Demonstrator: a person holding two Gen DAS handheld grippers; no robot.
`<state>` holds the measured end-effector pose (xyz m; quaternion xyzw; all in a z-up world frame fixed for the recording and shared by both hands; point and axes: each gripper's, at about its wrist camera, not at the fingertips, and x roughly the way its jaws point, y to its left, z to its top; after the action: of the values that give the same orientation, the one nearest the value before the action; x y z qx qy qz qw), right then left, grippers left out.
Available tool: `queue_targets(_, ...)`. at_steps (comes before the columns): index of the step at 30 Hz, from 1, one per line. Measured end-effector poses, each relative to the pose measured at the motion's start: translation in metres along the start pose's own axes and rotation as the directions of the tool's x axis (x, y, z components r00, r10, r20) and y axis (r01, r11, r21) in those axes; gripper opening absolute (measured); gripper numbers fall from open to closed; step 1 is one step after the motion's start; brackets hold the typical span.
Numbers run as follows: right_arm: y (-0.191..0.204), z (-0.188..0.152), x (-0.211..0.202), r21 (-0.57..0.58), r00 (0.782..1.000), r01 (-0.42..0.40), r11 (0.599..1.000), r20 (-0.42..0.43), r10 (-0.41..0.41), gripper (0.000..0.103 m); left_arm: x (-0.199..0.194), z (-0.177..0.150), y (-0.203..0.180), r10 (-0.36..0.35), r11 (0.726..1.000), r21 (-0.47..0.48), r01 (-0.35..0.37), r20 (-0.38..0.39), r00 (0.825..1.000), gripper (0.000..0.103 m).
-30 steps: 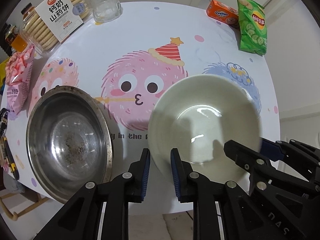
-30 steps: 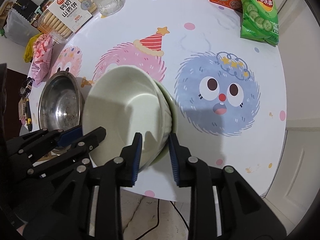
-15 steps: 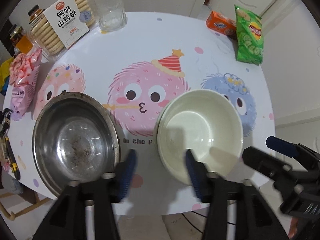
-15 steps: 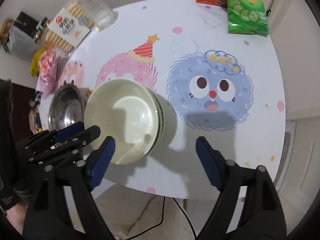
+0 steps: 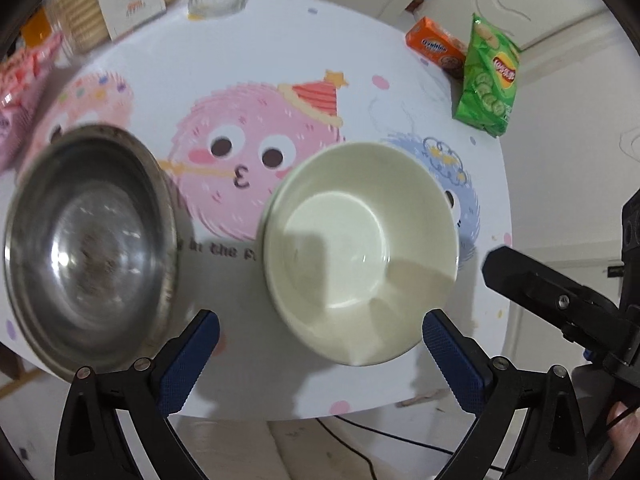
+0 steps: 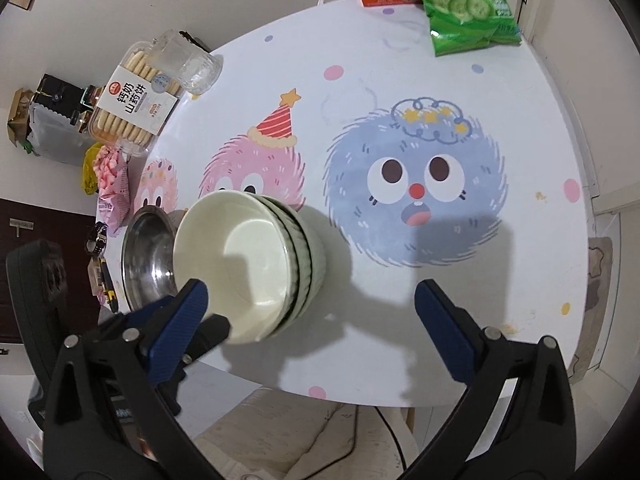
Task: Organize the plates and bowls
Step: 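Close both grippers on the rim of the stacked bowls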
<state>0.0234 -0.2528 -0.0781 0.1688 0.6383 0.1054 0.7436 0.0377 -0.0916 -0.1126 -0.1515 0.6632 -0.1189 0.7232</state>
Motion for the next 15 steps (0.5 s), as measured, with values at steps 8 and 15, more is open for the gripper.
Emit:
queue_targets(8,0.000,0.007,0.037,-0.002,0.998,0.019,1.000,-0.067,-0.019,0.103,0.021,0.002,0.015,0.032,0.998,-0.061,-0.033,-0.017,0.999,0.103)
queue_targets(15,-0.007,0.005,0.055,0.027,0.995,0.012,1.000,-0.103,-0.009,0.092,0.025,0.009,0.017,0.082,0.995,-0.055,-0.083,-0.012,0.997,0.077)
